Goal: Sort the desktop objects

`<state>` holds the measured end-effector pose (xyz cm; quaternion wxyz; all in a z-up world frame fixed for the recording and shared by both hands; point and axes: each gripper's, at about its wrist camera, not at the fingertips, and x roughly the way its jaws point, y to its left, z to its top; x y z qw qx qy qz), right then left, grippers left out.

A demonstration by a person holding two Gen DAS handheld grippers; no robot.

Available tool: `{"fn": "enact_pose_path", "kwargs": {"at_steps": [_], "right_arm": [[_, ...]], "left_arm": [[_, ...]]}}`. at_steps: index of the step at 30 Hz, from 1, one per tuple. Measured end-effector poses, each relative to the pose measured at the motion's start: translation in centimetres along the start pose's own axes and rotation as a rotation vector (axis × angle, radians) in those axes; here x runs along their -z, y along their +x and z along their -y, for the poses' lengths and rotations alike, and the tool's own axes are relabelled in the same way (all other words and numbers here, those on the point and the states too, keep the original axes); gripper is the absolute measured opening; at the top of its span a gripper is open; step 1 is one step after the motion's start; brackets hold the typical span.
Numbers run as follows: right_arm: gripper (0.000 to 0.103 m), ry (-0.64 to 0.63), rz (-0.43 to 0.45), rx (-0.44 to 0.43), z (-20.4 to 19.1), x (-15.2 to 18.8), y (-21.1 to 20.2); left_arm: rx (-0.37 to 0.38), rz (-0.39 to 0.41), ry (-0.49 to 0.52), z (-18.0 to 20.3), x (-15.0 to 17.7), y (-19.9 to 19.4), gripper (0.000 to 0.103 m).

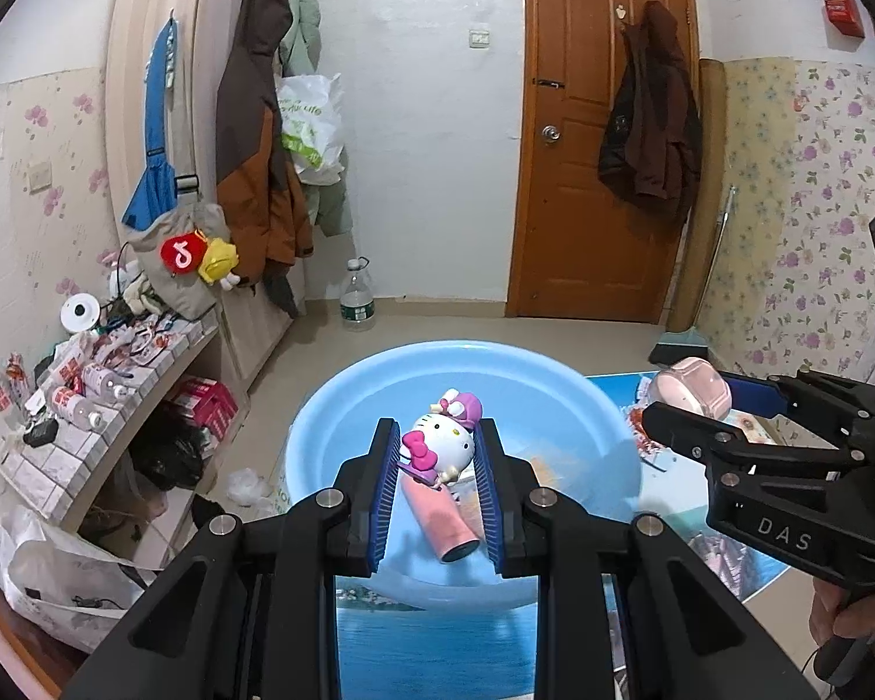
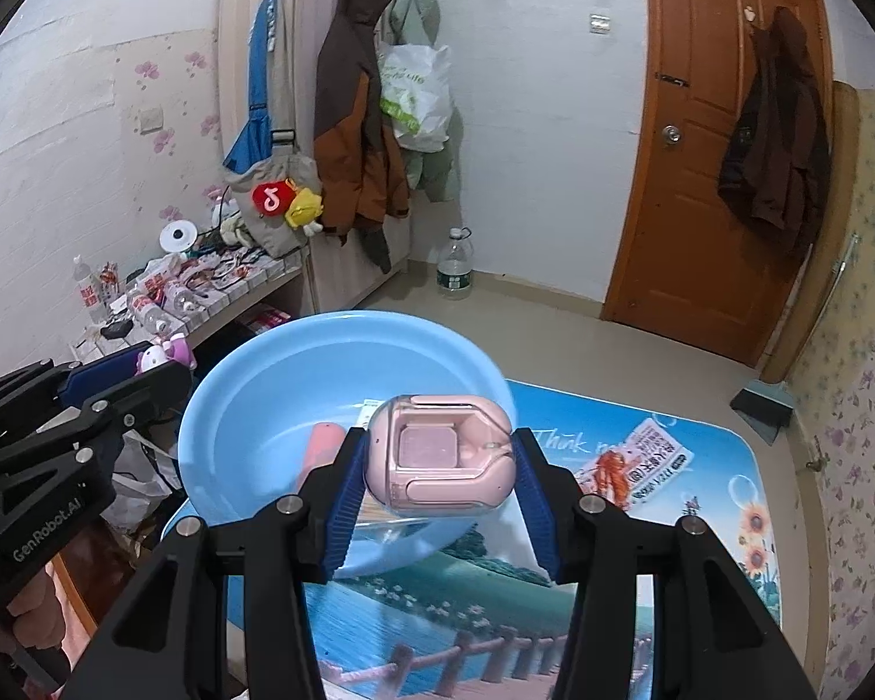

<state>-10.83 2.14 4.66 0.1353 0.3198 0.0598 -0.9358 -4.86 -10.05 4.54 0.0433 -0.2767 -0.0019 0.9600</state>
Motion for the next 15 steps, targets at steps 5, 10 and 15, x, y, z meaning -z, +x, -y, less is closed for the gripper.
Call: {"fn": "enact_pose_path", "kwargs": {"at_steps": [5, 10, 15], "right_arm": [[0.050, -0.019, -0.014, -0.012, -0.8, -0.5, 1.5], [0.050, -0.020, -0.028, -0.028, -1.2, -0.7, 2.9], [0.050, -0.027, -0.050, -0.047, -1.7, -0.2, 4.5]], "left_arm": [[-0.002, -0.018, -0.011, -0.6, 0.2, 1.2, 0.024], [-0.013, -0.042, -0.016, -1.3, 0.7, 2.7, 0.024], [-0.022, -0.070, -0.031, -2.0, 1.6, 4.4, 0.024]]}}
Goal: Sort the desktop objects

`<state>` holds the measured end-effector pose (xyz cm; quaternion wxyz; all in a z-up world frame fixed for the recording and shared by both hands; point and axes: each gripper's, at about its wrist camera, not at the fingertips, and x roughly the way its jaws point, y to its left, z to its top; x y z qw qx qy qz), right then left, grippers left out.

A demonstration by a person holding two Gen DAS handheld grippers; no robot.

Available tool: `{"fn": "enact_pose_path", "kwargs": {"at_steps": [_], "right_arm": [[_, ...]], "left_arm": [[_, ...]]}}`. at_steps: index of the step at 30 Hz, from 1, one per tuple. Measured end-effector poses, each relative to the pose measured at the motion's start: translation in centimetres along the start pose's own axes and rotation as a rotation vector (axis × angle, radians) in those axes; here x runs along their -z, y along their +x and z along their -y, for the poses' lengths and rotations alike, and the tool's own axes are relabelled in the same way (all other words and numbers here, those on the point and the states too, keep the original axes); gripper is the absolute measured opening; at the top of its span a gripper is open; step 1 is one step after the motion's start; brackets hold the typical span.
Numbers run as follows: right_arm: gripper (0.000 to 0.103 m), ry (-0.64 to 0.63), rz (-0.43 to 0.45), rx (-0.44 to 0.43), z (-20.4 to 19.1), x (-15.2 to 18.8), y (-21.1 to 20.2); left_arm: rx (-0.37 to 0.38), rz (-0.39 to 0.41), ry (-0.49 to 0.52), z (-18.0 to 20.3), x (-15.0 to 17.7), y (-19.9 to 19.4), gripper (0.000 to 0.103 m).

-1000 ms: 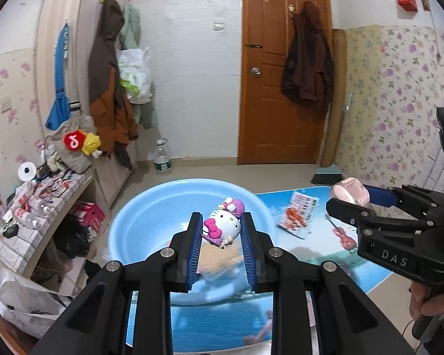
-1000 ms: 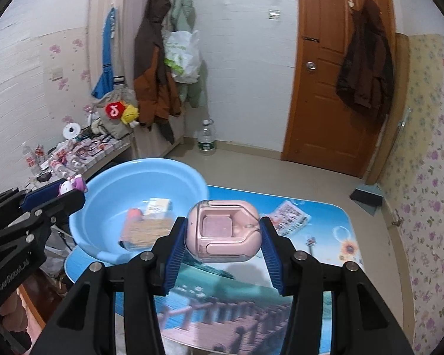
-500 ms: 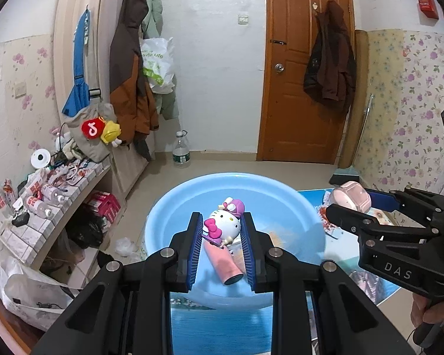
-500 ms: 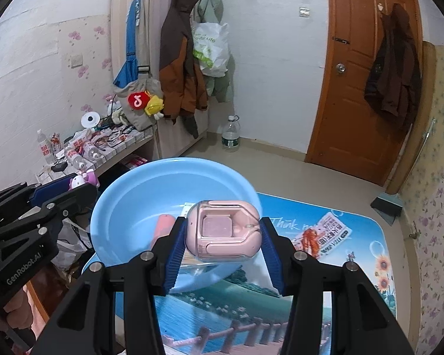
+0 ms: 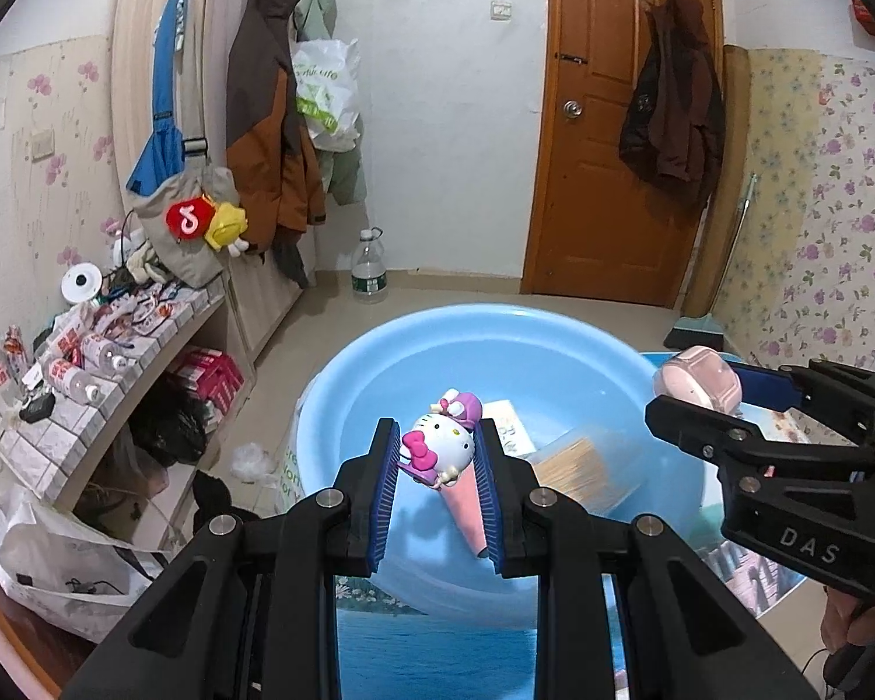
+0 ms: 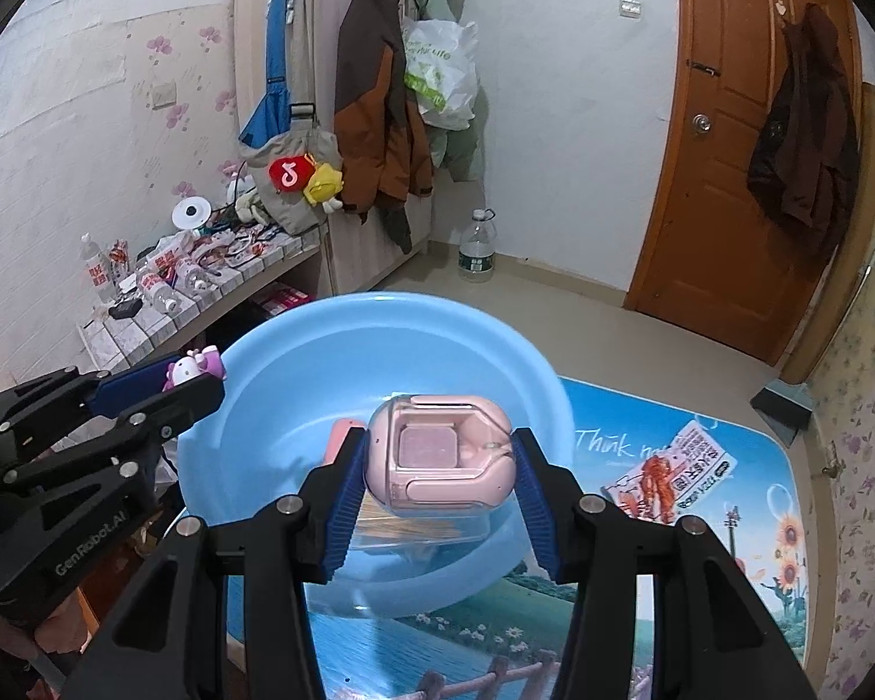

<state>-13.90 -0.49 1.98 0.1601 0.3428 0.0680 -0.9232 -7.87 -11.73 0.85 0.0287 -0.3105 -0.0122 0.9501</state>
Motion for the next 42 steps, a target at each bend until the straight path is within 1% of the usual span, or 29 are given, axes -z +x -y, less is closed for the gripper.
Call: {"fn": "enact_pose_path", "kwargs": {"at_steps": [4, 10, 18, 26, 27, 30, 42], "right_arm": [[0.050, -0.001, -0.027, -0.008, 0.1, 0.4, 1.6], [0.051, -0.007, -0.043, -0.015, 0.4, 0.0, 3.6], [0.050, -0.008, -0.093, -0.023, 0.6, 0.6, 6.9], [0.050, 0.008, -0.123, -0.025, 1.3, 1.1, 9.2], [0.051, 0.007, -0.124, -0.024, 1.4, 1.2, 9.4], [0.050, -0.004, -0.119, -0.026, 1.2, 1.4, 9.9], [0.050, -0.004, -0.114, -0.039, 1.1, 1.3, 10.3]], "left_arm": [[0.000, -0.028, -0.004, -0.3, 0.4, 1.5, 0.024], [0.001, -0.038, -0.004, -0.2, 0.2, 3.0, 0.024], [0.019, -0.069, 0.018, 0.5, 0.4, 5.3, 0.024], [0.029, -0.108, 0.028, 0.6, 1.1, 7.5, 0.024], [0.021, -0.104, 0.039, 0.8, 1.2, 7.6, 0.024], [0.022, -0.099, 0.056, 1.1, 1.3, 7.9, 0.024], [0.024, -0.104, 0.053, 1.2, 1.4, 8.2, 0.023]]}}
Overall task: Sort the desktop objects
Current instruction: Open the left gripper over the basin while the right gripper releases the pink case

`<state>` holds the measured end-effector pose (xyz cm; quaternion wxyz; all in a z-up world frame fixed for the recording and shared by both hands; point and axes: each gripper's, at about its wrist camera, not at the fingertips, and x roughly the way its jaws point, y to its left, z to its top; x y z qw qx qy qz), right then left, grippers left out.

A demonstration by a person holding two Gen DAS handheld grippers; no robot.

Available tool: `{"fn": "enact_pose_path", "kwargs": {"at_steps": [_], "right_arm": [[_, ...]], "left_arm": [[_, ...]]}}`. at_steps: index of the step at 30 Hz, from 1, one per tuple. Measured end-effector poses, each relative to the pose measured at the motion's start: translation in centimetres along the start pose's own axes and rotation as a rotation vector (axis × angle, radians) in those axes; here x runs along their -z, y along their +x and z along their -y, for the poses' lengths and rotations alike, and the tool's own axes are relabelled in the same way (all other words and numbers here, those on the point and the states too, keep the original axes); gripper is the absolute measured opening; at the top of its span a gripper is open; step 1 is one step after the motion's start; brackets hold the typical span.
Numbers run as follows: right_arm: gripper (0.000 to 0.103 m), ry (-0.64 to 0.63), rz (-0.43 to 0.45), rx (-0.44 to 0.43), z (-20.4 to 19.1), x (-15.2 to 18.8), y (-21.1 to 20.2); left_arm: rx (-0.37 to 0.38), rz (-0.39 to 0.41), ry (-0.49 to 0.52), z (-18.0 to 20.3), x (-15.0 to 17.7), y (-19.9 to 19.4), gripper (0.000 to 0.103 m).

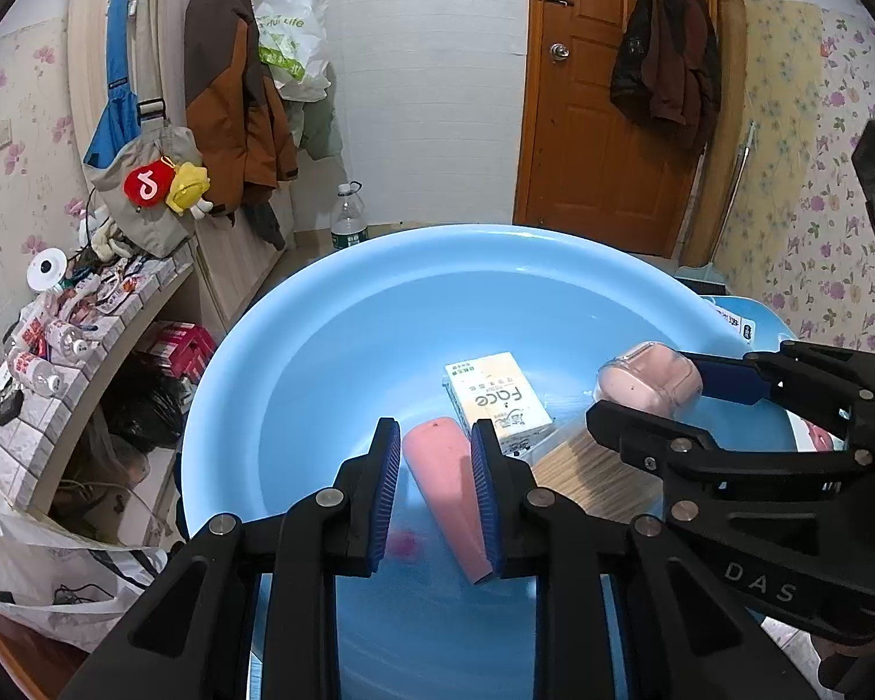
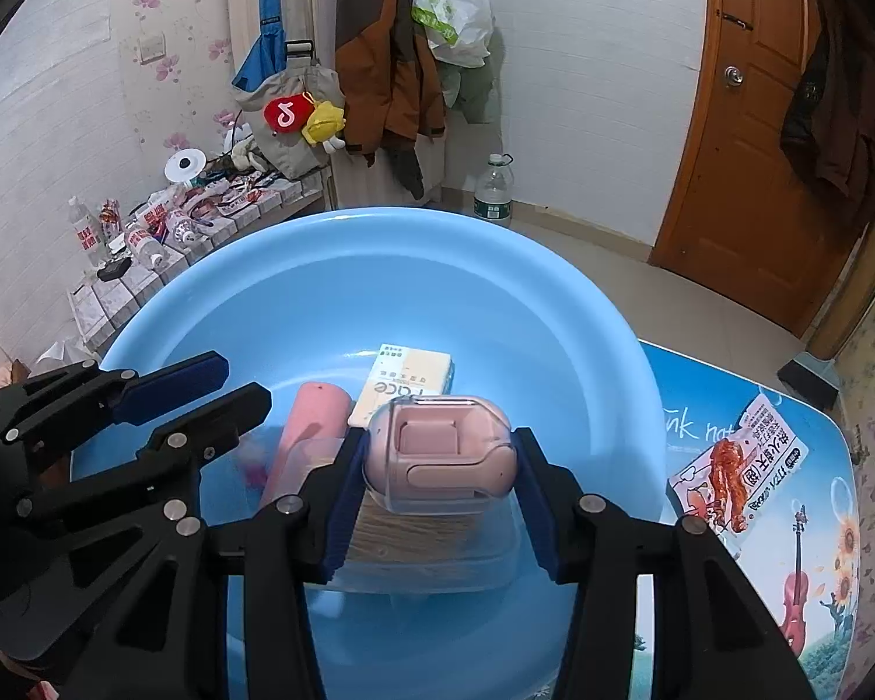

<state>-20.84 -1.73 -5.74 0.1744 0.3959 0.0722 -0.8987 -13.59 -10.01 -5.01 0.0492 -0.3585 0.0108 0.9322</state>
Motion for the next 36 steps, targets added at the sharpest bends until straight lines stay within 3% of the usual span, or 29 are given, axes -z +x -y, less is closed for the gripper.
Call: {"fn": "enact_pose_path", "kwargs": {"at_steps": [18, 25, 31, 36], "right_arm": [[0.050, -0.008, -0.005, 0.002, 0.0, -0.1, -0.4], [0.051, -0.001, -0.016, 0.019, 0.2, -0.1, -0.9], [0.051, 0.001, -0.023, 0.034, 0.4, 0.0, -1.7], [0.063, 0.018, -0.021, 0.054, 0.8, -0.2, -2.5]], "left_arm": [[-0.003, 0.000, -0.002, 0.1, 0.0, -0.1, 0.022], [-0.032, 0.012, -0.022, -0.4, -0.1, -0.9, 0.045], [-0.044, 0.027, -0.027, -0.5, -0.3, -1.7, 0.055], [-0.049, 0.036, -0.035, -0.8, -0.5, -2.4, 0.061]]}}
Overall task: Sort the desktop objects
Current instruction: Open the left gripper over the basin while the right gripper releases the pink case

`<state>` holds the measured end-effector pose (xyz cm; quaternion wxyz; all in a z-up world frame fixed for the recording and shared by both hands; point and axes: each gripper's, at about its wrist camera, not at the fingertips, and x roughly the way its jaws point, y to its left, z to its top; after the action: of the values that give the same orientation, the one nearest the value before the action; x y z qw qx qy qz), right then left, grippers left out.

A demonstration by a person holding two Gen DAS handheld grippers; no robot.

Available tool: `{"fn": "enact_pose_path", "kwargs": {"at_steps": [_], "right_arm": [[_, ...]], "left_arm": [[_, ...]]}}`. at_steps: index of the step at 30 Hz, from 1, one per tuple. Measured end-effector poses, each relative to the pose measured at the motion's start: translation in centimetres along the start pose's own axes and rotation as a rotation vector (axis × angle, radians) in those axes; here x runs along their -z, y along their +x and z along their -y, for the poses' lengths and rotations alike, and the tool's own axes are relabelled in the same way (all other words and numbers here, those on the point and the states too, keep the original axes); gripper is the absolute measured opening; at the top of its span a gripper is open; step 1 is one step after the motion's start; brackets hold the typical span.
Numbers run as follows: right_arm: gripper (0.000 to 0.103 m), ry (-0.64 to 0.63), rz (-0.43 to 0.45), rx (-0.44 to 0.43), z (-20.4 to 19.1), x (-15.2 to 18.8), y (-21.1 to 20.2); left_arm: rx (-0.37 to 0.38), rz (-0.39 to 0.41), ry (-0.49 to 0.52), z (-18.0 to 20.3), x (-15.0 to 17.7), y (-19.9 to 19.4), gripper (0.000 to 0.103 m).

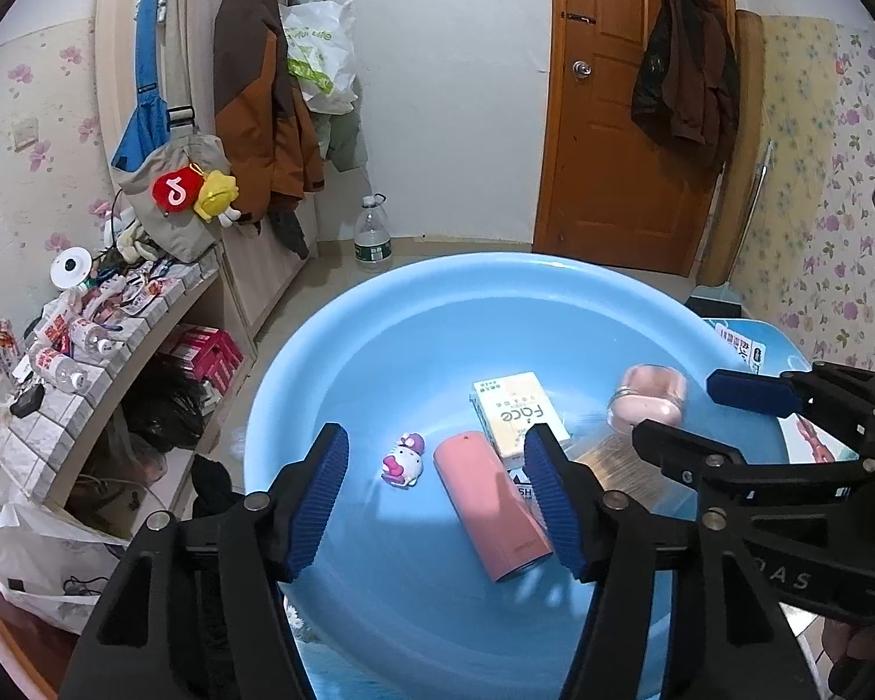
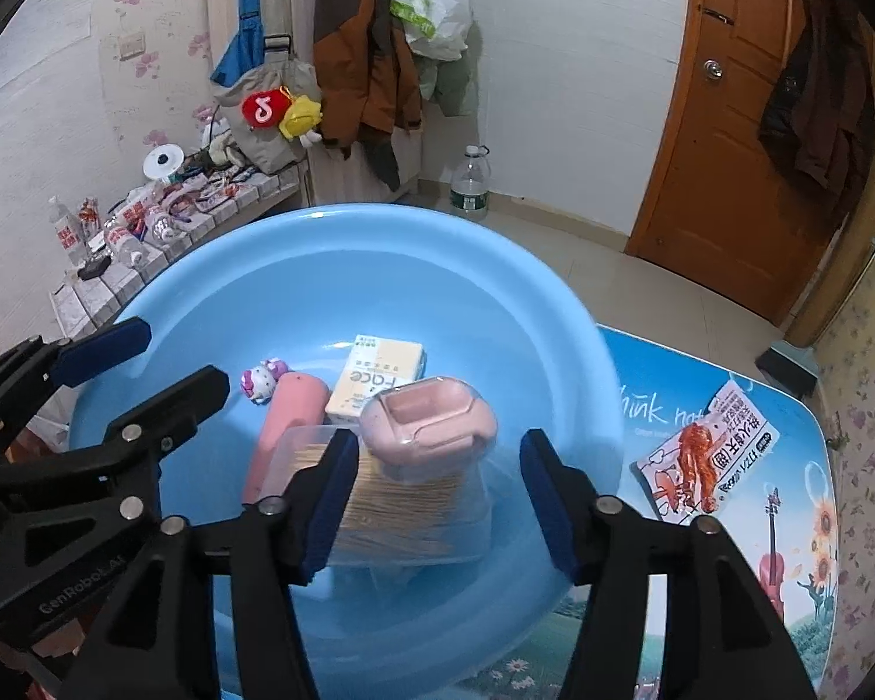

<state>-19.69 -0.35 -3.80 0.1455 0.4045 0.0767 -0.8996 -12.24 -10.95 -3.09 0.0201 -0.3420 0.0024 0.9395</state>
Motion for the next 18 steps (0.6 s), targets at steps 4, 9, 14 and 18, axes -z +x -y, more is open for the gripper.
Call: {"fn": "enact_pose_path", "kwargs": {"at_steps": [4, 9, 14, 18], "right_arm": [[0.063, 0.003, 0.011, -0.014, 0.1, -0.2, -0.9], [0.063, 0.003, 0.027, -0.022, 0.1, 0.0, -2.0], [0.063, 0.001, 0.041, -0.023, 0.4, 0.0, -3.2], [0.063, 0.001, 0.054, -0.022, 0.5, 0.1, -4.2]], "left_arm": [[-0.007, 0.012, -0.001, -0.1, -0.2, -0.6, 0.064], [-0.017, 0.022, -0.008, -0.3, -0.3, -1.4, 0.071], [-0.022, 0.036, -0.007, -0.2, -0.5, -2.4, 0.072], [-0.024, 0.048, 0.000, 0.1, -0.5, -3.2, 0.073]]}}
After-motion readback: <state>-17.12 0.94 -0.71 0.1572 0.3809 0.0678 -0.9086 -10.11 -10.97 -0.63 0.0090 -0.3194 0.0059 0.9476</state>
